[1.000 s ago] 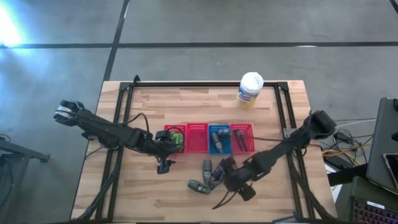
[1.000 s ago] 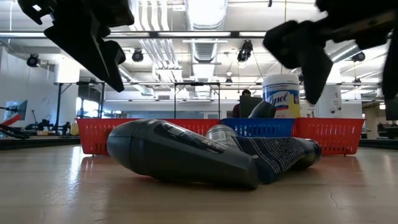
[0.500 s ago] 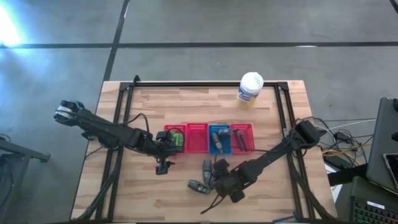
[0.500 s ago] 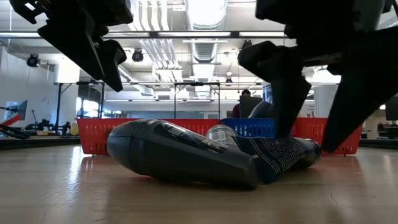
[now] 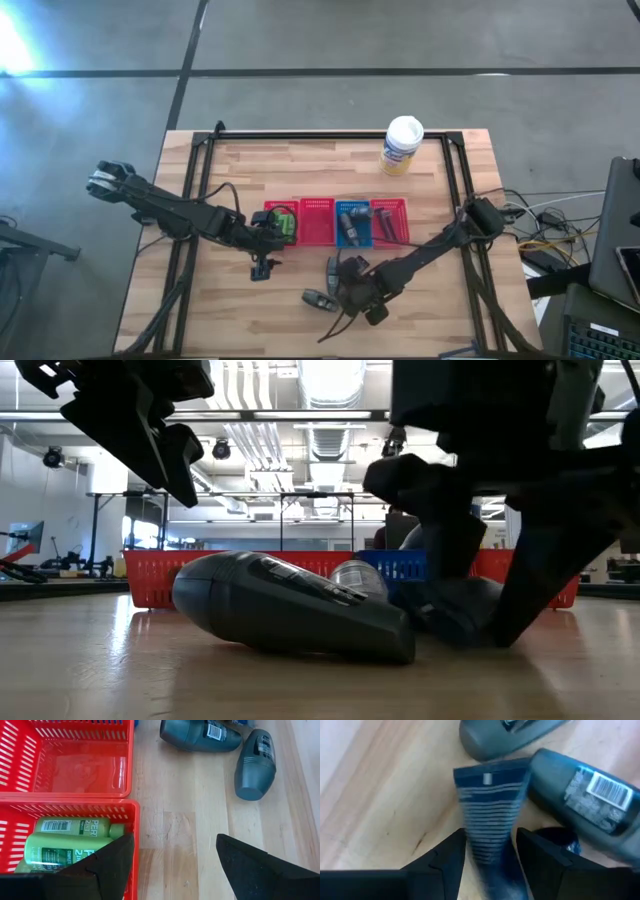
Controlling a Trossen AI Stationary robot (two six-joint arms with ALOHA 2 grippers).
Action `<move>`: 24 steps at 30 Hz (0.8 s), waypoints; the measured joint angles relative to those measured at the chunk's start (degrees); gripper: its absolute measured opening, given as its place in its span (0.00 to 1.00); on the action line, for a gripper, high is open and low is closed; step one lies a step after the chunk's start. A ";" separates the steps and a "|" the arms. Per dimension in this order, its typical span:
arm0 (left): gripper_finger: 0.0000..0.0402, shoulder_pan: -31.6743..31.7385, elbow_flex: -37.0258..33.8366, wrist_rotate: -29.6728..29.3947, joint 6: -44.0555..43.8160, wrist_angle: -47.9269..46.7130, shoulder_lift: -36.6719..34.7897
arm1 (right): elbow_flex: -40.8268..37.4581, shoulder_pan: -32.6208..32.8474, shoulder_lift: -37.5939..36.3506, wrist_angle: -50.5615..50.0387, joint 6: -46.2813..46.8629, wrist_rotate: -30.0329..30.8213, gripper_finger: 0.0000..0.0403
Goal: Pick & Place Travel size toiletries
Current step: Put the shave cream into the middle red bin
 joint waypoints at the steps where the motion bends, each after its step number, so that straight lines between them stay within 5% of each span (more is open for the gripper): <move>1: 0.71 0.00 0.00 0.00 0.00 -0.01 0.00 | -0.10 -0.07 -0.06 -0.19 0.04 0.22 0.42; 12: 0.71 0.00 -0.33 0.00 0.44 0.55 0.02 | -0.27 -2.01 -7.81 -0.62 8.34 0.51 0.17; 20: 0.71 0.00 -0.33 -1.99 6.72 8.73 -0.24 | -0.38 -9.61 -21.83 -1.09 33.23 1.18 0.08; 24: 0.71 -0.09 -0.33 -8.20 12.57 17.35 -0.24 | -0.38 -14.80 -27.55 3.24 44.93 7.58 0.11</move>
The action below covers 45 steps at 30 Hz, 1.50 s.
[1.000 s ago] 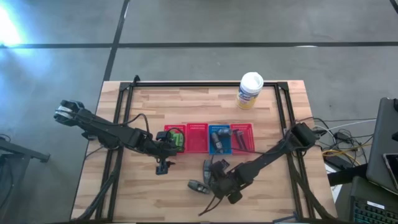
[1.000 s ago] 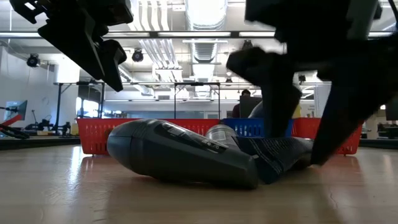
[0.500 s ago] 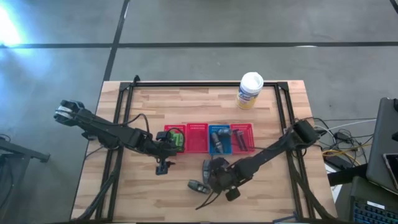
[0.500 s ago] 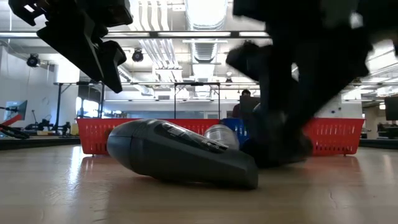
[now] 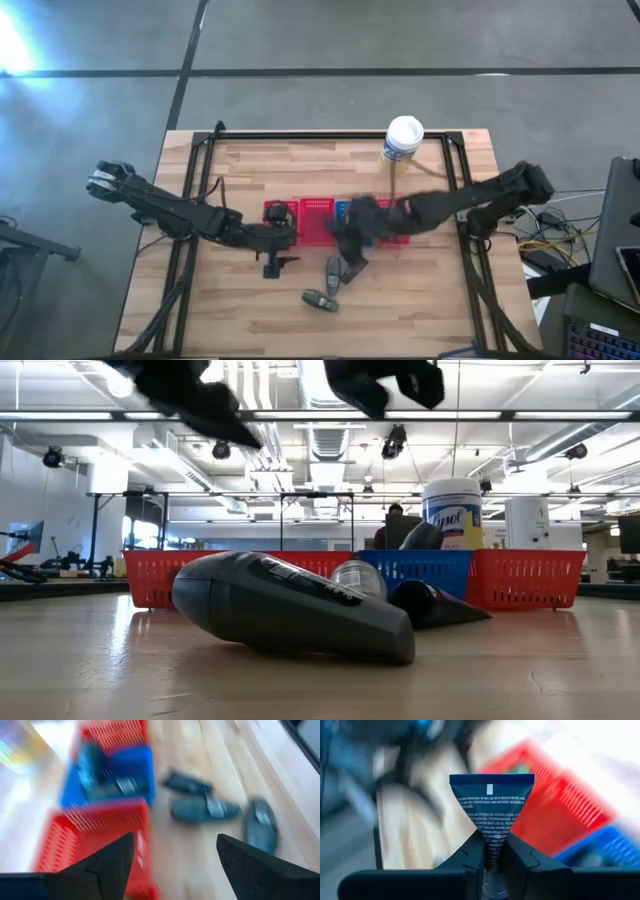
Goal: Pick & Place Travel size toiletries
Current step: Put the shave cream into the middle red bin
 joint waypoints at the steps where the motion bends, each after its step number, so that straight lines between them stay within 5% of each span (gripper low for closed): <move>1: 0.71 -0.02 0.00 -2.01 1.43 2.33 0.00 | 0.00 -0.94 -1.22 1.25 1.36 2.45 0.11; 5: 0.71 -0.09 0.00 -12.22 2.35 10.89 -0.04 | 0.00 -3.94 -3.55 6.03 3.83 11.15 0.12; 9: 0.71 1.14 0.00 -21.10 -7.75 19.65 -0.07 | -0.07 -5.01 -3.48 14.12 1.47 15.07 0.10; 16: 0.71 4.81 -0.50 -19.17 -26.33 21.80 -0.10 | -0.13 -5.11 -3.50 18.39 1.12 18.22 0.11; 25: 0.71 6.16 -0.39 -13.17 -17.25 34.31 -0.09 | -0.13 -5.09 -3.35 18.89 0.86 17.41 0.09; 45: 0.71 12.76 -0.33 -1.92 -16.42 36.40 0.39 | -0.13 -5.09 -3.37 21.05 -2.18 16.32 0.09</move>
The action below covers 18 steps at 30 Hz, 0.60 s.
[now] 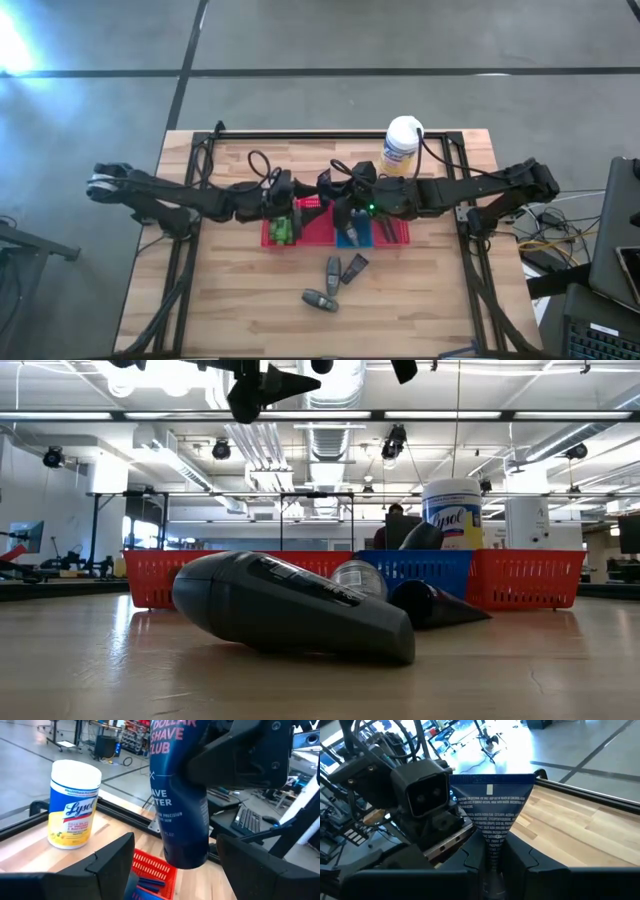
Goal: Pick & Place Travel size toiletries
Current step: Put the shave cream into the middle red bin
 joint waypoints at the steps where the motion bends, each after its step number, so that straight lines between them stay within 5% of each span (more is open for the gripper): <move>1: 0.71 0.18 0.00 0.24 -0.04 0.36 0.29 | 0.00 0.00 0.00 0.00 0.00 -0.02 0.10; 10: 0.70 1.08 0.00 4.48 -0.17 1.61 0.92 | -0.03 -0.12 0.00 1.42 0.02 0.04 0.09; 18: 0.56 1.88 0.00 5.00 0.02 3.59 0.90 | -0.42 -0.23 0.02 1.43 0.24 0.13 0.11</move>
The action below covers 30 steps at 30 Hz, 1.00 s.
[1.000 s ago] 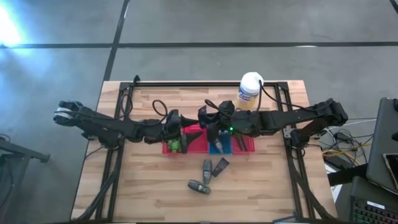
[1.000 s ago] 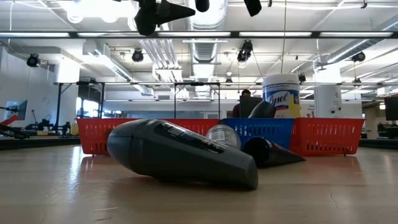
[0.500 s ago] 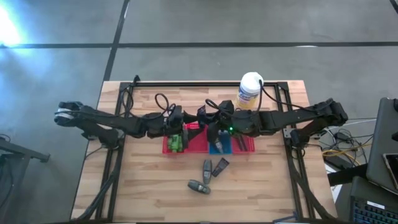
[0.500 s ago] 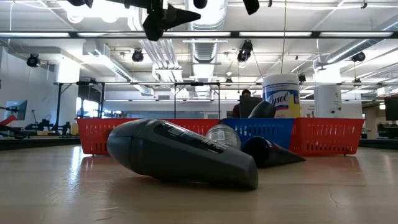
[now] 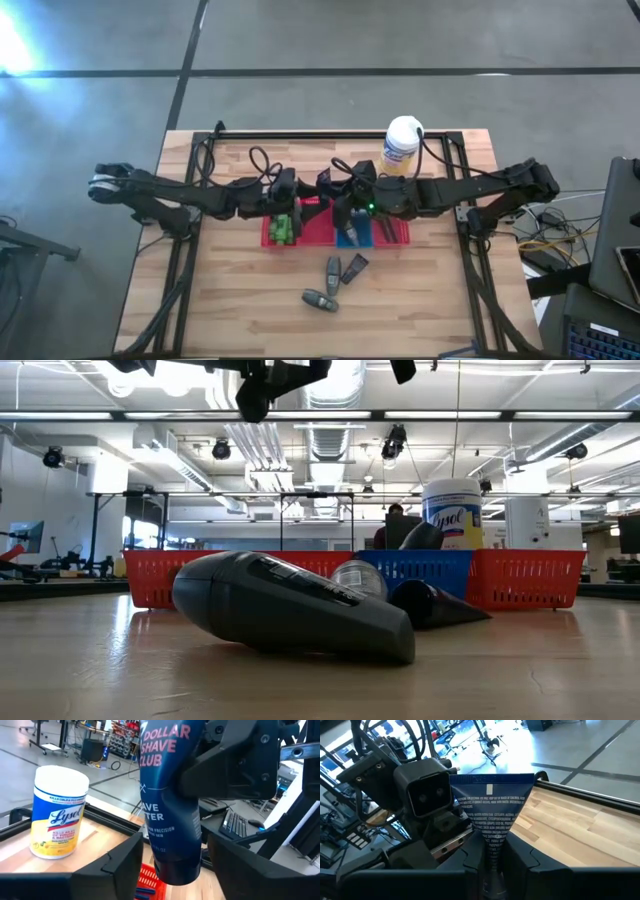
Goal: Pick & Place Travel size toiletries
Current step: Put the shave cream into the middle red bin
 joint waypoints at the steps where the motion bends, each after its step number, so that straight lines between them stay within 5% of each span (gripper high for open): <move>1: 0.54 0.02 0.00 0.17 0.00 -0.08 0.00 | -0.04 0.01 0.00 -0.02 0.00 0.00 0.11; 12: 0.32 0.13 0.00 2.12 -0.02 -0.80 -0.04 | -0.11 0.10 0.00 -0.11 -0.26 0.28 0.16; 22: 0.32 0.37 0.00 -1.59 -1.31 -7.23 -0.26 | -0.13 0.27 -0.72 -4.17 -0.04 -1.22 0.44; 30: 0.32 2.86 -1.00 -3.94 -19.17 -20.03 -0.31 | -0.11 0.36 -5.41 -10.82 0.02 1.17 0.66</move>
